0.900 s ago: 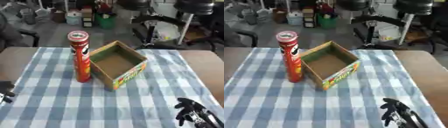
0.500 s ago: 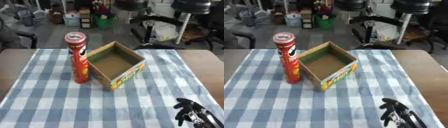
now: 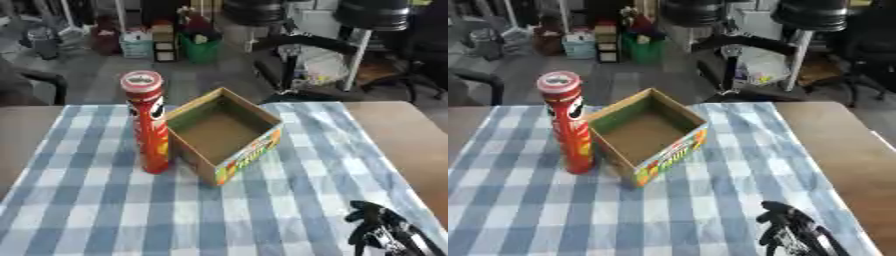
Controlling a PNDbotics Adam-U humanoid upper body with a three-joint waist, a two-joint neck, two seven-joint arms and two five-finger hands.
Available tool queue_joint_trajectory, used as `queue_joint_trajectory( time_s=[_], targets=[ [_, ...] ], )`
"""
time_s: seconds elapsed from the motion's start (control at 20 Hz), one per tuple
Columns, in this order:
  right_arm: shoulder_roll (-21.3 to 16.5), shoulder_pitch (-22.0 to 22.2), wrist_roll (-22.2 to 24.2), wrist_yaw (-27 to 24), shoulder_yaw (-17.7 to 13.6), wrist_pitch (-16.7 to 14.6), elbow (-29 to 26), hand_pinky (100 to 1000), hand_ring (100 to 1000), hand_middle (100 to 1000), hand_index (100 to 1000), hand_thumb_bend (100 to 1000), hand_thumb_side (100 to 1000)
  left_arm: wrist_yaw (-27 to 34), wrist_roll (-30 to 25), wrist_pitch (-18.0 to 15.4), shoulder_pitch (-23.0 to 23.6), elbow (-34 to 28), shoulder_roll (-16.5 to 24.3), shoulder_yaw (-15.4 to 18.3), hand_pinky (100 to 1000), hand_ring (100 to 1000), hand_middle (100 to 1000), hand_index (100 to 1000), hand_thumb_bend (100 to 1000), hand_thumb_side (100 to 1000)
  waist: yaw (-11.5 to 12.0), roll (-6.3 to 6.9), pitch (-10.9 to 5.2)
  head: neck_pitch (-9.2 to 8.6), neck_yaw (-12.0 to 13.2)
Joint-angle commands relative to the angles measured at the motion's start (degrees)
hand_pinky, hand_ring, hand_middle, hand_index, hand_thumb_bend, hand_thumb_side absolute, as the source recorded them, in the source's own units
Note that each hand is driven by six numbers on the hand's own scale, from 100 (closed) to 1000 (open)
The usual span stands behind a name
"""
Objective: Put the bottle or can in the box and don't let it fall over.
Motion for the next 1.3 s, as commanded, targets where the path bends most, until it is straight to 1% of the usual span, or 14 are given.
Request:
queue_joint_trajectory(
  time_s=[0.05,0.15,0.3,0.4,0.55,0.7,0.85,0.95,1.15,1.3],
  targets=[
    [-1.34,-0.53,0.69,0.11,0.44,-0.09,-0.46,363,492,629,812,100,593,0.35,-7.06,-3.63,-7.45,6.84,6.53,-5.72,710,770,802,876,320,668,-0.49,0.4,-0.81,0.25,0.8],
    [-1.56,-0.53,1.04,0.0,0.7,-0.04,-0.39,364,493,629,812,100,594,-1.74,-11.81,-5.34,-15.62,12.22,5.35,-9.57,720,777,807,880,360,668,-0.97,0.6,-0.99,0.59,1.31],
    [-1.84,-0.75,1.6,-0.3,1.08,-0.07,-0.4,366,495,630,812,100,593,-7.58,-17.98,-8.33,-26.92,19.74,0.29,-13.91,738,788,819,887,403,672,-1.69,0.74,-1.13,1.01,2.37],
    [-1.94,-0.91,1.84,-0.57,1.2,-0.07,-0.43,367,495,630,812,100,594,-11.94,-21.13,-11.13,-31.89,23.57,-3.18,-15.74,743,792,822,891,425,686,-2.12,0.72,-1.09,1.1,2.7],
    [-1.93,-1.2,2.21,-0.79,1.49,0.01,-0.45,367,495,631,812,100,595,-18.34,-24.98,-14.0,-36.83,28.93,-7.95,-16.9,749,797,828,898,461,708,-2.71,0.64,-0.91,1.12,2.96],
    [-1.74,-1.5,2.64,-0.92,1.85,0.09,-0.47,367,496,631,812,100,595,-23.8,-27.84,-16.09,-39.67,32.82,-11.81,-16.94,759,809,838,904,484,711,-3.32,0.46,-0.66,0.67,2.72],
    [-1.6,-1.73,2.83,-1.06,2.01,0.15,-0.46,367,495,632,812,100,595,-27.71,-27.82,-17.49,-40.9,34.99,-14.53,-16.75,766,823,848,906,516,720,-3.82,0.32,-0.46,0.59,2.89],
    [-1.54,-1.94,2.91,-1.15,2.08,0.17,-0.47,367,495,632,812,100,596,-29.77,-26.72,-17.99,-41.24,35.77,-15.69,-16.75,770,833,851,907,537,724,-4.15,0.28,-0.28,0.38,2.93],
    [-1.45,-2.26,2.92,-1.33,2.1,0.19,-0.42,368,495,633,812,100,598,-32.44,-22.0,-17.86,-41.14,36.56,-17.3,-16.77,806,881,879,910,547,713,-4.57,0.26,-0.04,0.12,2.82],
    [-1.41,-2.45,3.02,-1.42,2.19,0.16,-0.42,368,495,634,812,100,597,-34.46,-19.52,-17.92,-40.76,37.03,-18.21,-17.42,818,891,885,912,536,713,-4.87,0.23,0.09,-0.08,2.73]
  ],
)
